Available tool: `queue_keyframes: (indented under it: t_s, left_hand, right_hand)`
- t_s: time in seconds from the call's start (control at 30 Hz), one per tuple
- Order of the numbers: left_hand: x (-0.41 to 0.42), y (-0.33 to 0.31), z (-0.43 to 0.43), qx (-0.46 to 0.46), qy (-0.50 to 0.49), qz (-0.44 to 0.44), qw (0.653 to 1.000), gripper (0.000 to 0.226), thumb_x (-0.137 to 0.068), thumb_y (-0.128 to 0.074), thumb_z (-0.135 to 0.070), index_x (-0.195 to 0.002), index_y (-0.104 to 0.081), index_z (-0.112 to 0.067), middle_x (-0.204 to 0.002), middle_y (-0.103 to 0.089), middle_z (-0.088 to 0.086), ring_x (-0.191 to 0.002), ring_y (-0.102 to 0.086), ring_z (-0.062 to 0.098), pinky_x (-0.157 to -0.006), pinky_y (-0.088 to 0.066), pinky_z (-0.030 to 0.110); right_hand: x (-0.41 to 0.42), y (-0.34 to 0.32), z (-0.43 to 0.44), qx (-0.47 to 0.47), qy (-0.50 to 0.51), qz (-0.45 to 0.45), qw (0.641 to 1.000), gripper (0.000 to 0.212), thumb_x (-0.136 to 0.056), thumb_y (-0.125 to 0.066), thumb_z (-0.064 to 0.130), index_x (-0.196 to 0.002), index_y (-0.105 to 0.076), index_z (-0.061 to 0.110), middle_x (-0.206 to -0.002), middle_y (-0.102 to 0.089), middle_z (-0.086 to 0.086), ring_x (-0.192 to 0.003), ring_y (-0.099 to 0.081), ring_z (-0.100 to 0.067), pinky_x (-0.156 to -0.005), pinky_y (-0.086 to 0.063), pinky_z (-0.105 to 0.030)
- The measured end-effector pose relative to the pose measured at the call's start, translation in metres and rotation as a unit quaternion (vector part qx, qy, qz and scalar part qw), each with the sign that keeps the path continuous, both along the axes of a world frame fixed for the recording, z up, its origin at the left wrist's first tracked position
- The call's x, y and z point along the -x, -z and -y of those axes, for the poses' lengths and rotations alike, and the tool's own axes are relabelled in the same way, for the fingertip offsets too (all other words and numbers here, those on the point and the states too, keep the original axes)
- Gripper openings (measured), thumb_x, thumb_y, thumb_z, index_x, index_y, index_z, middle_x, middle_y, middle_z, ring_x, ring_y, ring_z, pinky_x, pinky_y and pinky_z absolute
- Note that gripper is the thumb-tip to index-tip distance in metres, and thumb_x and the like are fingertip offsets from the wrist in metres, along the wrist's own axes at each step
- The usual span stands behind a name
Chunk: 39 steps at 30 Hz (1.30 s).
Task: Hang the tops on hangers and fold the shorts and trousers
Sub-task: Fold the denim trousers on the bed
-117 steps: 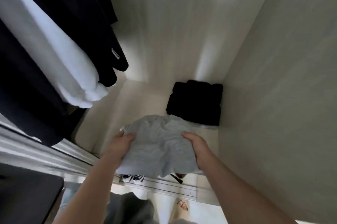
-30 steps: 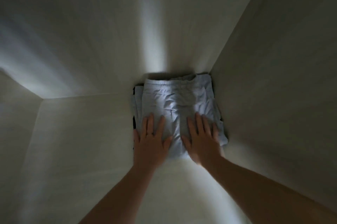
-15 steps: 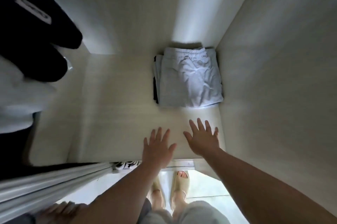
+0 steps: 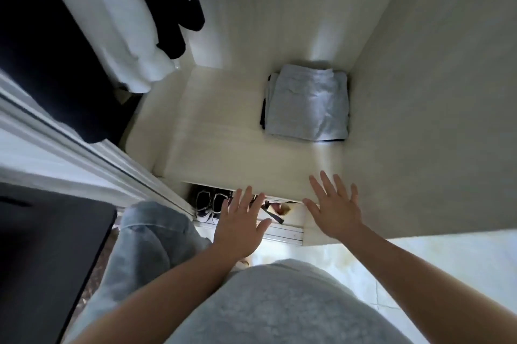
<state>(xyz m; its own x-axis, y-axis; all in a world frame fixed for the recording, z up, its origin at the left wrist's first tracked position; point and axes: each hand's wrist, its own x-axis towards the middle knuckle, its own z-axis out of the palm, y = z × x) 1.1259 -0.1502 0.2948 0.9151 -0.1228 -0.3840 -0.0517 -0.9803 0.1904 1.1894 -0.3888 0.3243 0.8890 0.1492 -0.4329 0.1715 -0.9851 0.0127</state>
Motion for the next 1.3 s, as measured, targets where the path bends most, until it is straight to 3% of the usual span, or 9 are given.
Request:
queue_keyframes:
  t_s: [0.23, 0.33, 0.6, 0.77, 0.93, 1.03, 1.17, 1.23, 1.3]
  left_hand:
    - [0.095, -0.025, 0.039, 0.023, -0.116, 0.041, 0.992, 0.072, -0.096, -0.004, -0.069, -0.158, 0.009, -0.037, -0.165, 0.019, -0.003, -0.154, 0.016, 0.023, -0.124, 0.003, 0.047]
    - [0.14, -0.033, 0.059, 0.06, -0.196, 0.061, 0.977, 0.078, -0.088, 0.008, -0.075, -0.157, 0.009, -0.039, -0.166, 0.018, -0.003, -0.153, 0.016, 0.025, -0.125, 0.001, 0.049]
    - [0.26, -0.059, 0.07, 0.051, -0.378, 0.057, 0.923, 0.071, -0.092, -0.007, -0.072, -0.157, 0.005, -0.044, -0.165, 0.017, -0.012, -0.148, 0.023, 0.009, -0.123, 0.007, 0.04]
    - [0.334, -0.077, 0.057, 0.062, -0.502, 0.064, 0.86, 0.066, -0.099, -0.024, -0.064, -0.158, -0.002, -0.043, -0.167, 0.007, -0.011, -0.153, 0.012, 0.012, -0.124, 0.002, 0.039]
    - [0.399, -0.086, 0.049, 0.065, -0.595, 0.102, 0.794, 0.064, -0.101, -0.028, -0.06, -0.158, -0.015, -0.036, -0.167, -0.003, -0.013, -0.154, 0.005, 0.011, -0.125, -0.004, 0.037]
    - [0.436, -0.087, 0.047, 0.098, -0.647, 0.139, 0.743, 0.061, -0.102, -0.037, -0.054, -0.157, -0.023, -0.033, -0.165, -0.019, -0.011, -0.153, -0.008, 0.012, -0.124, -0.012, 0.035]
    - [0.477, -0.092, 0.041, 0.169, -0.697, 0.203, 0.667, 0.043, -0.098, -0.046, -0.05, -0.139, -0.043, -0.038, -0.144, -0.046, -0.016, -0.135, -0.04, 0.009, -0.112, -0.033, 0.035]
    - [0.492, -0.092, 0.038, 0.201, -0.707, 0.237, 0.636, 0.044, -0.094, -0.047, -0.055, -0.135, -0.043, -0.042, -0.126, -0.049, -0.025, -0.118, -0.044, -0.004, -0.103, -0.036, 0.028]
    - [0.503, -0.089, 0.033, 0.204, -0.716, 0.265, 0.613, 0.051, -0.096, -0.054, -0.047, -0.143, -0.044, -0.027, -0.129, -0.048, -0.021, -0.122, -0.042, -0.001, -0.103, -0.035, 0.025]
  right_hand:
    - [0.056, -0.031, 0.023, -0.087, -0.106, 0.035, 0.99, 0.083, -0.082, 0.013, 0.072, -0.158, 0.002, 0.041, -0.168, 0.007, 0.012, -0.155, 0.005, -0.02, -0.121, 0.001, -0.055]
    - [0.091, -0.038, 0.026, -0.105, -0.174, 0.044, 0.978, 0.08, -0.089, 0.011, 0.071, -0.159, -0.004, 0.037, -0.169, 0.001, 0.01, -0.155, -0.001, -0.023, -0.12, -0.001, -0.055]
    - [0.161, -0.057, -0.008, -0.214, -0.29, -0.031, 0.932, 0.076, -0.087, 0.006, 0.073, -0.157, 0.005, 0.043, -0.166, 0.01, 0.018, -0.154, 0.009, -0.013, -0.122, 0.003, -0.049]
    - [0.202, -0.073, -0.06, -0.303, -0.353, -0.105, 0.879, 0.063, -0.1, -0.018, 0.061, -0.158, 0.001, 0.043, -0.161, 0.007, 0.027, -0.153, 0.009, -0.006, -0.123, 0.003, -0.048]
    - [0.249, -0.088, -0.112, -0.362, -0.398, -0.169, 0.826, 0.062, -0.103, -0.033, 0.051, -0.159, -0.015, 0.034, -0.165, -0.015, 0.017, -0.154, -0.007, -0.01, -0.124, -0.01, -0.043]
    - [0.276, -0.096, -0.138, -0.41, -0.395, -0.207, 0.795, 0.061, -0.104, -0.043, 0.042, -0.159, -0.022, 0.028, -0.163, -0.025, 0.012, -0.151, -0.018, -0.008, -0.124, -0.019, -0.04]
    - [0.305, -0.101, -0.168, -0.432, -0.359, -0.246, 0.79, 0.064, -0.103, -0.048, 0.039, -0.159, -0.018, 0.03, -0.156, -0.022, 0.025, -0.146, -0.017, 0.005, -0.122, -0.017, -0.027]
    - [0.316, -0.1, -0.179, -0.448, -0.333, -0.243, 0.794, 0.069, -0.102, -0.051, 0.038, -0.16, -0.014, 0.03, -0.154, -0.02, 0.026, -0.141, -0.015, 0.011, -0.12, -0.015, -0.022]
    - [0.323, -0.097, -0.189, -0.468, -0.294, -0.222, 0.803, 0.074, -0.101, -0.055, 0.032, -0.16, -0.011, 0.025, -0.16, -0.02, 0.016, -0.145, -0.016, 0.005, -0.121, -0.014, -0.025]
